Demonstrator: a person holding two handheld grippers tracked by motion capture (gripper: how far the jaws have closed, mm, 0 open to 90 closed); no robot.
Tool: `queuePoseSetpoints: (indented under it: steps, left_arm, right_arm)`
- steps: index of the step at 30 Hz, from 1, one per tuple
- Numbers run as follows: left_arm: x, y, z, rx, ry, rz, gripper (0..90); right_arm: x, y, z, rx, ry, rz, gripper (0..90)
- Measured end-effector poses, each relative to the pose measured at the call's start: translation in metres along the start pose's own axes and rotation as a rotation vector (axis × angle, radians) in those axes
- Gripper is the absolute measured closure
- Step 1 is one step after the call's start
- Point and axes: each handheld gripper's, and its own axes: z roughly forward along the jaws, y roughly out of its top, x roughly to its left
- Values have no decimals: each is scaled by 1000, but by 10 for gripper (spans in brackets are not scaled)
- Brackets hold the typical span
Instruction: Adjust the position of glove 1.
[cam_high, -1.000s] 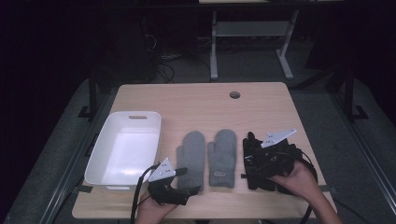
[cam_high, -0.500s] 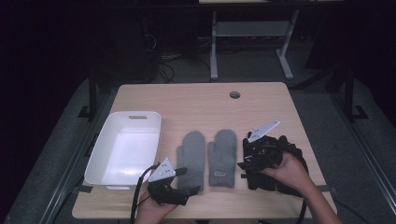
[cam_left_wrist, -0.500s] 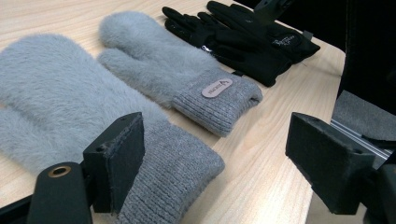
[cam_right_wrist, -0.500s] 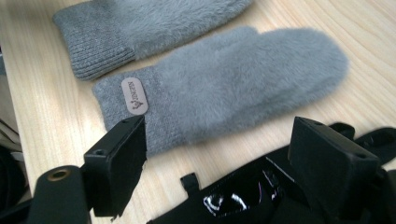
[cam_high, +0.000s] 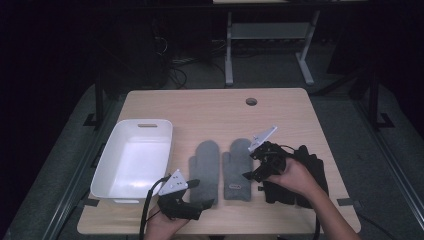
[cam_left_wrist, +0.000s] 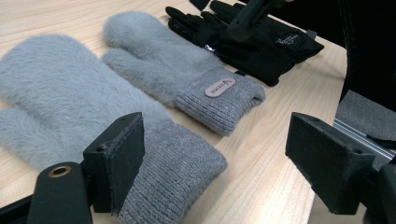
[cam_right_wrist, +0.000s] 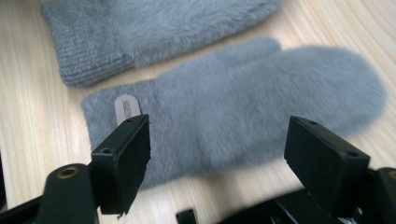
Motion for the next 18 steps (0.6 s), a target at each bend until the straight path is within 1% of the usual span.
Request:
queuePoseSetpoints:
  steps: [1, 3, 4, 5, 7, 9, 10, 11, 15, 17, 18]
  left_arm:
    - [0, 0, 0, 1, 1, 1, 196]
    - [0, 0, 0, -1, 1, -1, 196]
    - [0, 0, 0, -1, 1, -1, 196]
    - [0, 0, 0, -1, 1, -2, 196]
    - [0, 0, -1, 2, 3, 3, 196]
    - [0, 0, -2, -1, 3, 1, 196]
    - [0, 0, -2, -1, 3, 1, 196]
    - [0, 1, -3, -2, 2, -3, 196]
    - [1, 1, -3, -4, 3, -2, 197]
    - [1, 1, -3, -1, 2, 0, 196]
    - [1, 1, -3, -1, 2, 0, 196]
  right_arm:
    - [0, 2, 3, 11, 1, 1, 226]
    - [0, 7, 9, 28, -1, -14, 227]
    - [0, 7, 9, 28, -1, -14, 227]
    - [-1, 11, 15, 42, 5, -25, 247]
    - [-2, 14, 21, 58, 8, -36, 254]
    - [-4, 17, 26, 73, 13, -38, 266]
    - [-4, 17, 26, 73, 13, -38, 266]
    - [-7, 18, 32, 86, 17, -33, 291]
    - [-11, 18, 40, 104, 22, -29, 309]
    - [-13, 17, 46, 140, 25, -28, 321]
    - [-13, 17, 46, 140, 25, -28, 321]
